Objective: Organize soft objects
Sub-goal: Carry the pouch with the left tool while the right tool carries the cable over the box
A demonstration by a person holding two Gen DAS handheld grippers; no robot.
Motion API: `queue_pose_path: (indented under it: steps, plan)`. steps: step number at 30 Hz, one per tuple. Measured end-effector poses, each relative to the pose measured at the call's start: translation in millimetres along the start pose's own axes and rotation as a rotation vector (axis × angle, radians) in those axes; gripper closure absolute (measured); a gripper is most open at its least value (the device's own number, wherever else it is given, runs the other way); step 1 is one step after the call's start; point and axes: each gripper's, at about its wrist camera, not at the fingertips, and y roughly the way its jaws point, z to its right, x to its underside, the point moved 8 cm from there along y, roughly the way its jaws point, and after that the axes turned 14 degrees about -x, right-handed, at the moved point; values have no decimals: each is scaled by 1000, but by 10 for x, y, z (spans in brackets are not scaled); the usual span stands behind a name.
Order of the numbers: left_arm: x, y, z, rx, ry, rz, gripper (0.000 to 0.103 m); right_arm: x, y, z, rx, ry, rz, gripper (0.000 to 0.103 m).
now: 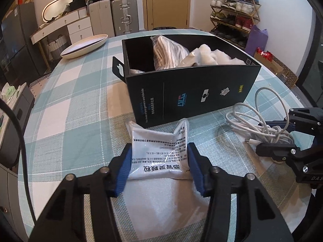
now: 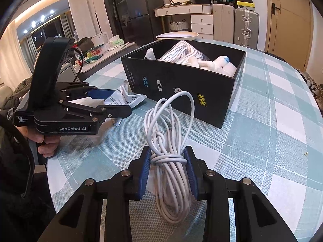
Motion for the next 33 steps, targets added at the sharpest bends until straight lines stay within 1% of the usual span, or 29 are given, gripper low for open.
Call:
queue_pose_path:
  steps: [8,13,20,28,33]
  plan:
    - [2,-76,7,30,-9,8,56,-43,-58,-61,-22,-16,43,69]
    - [-68,-213,-4,43,-22,44,56,-105,-123,-82,-21,-16,69,69]
    - [-188,-443,-74,46,-51,107,56,-224,-280,-127,-25,-11,127,69]
    - [-335,-621,-204,35,-92,160,56,-413,-523,-84,3,14,217,69]
    - [-443,-678,-238,32,-109,183,56,-508,-673,-61,30,24,252,69]
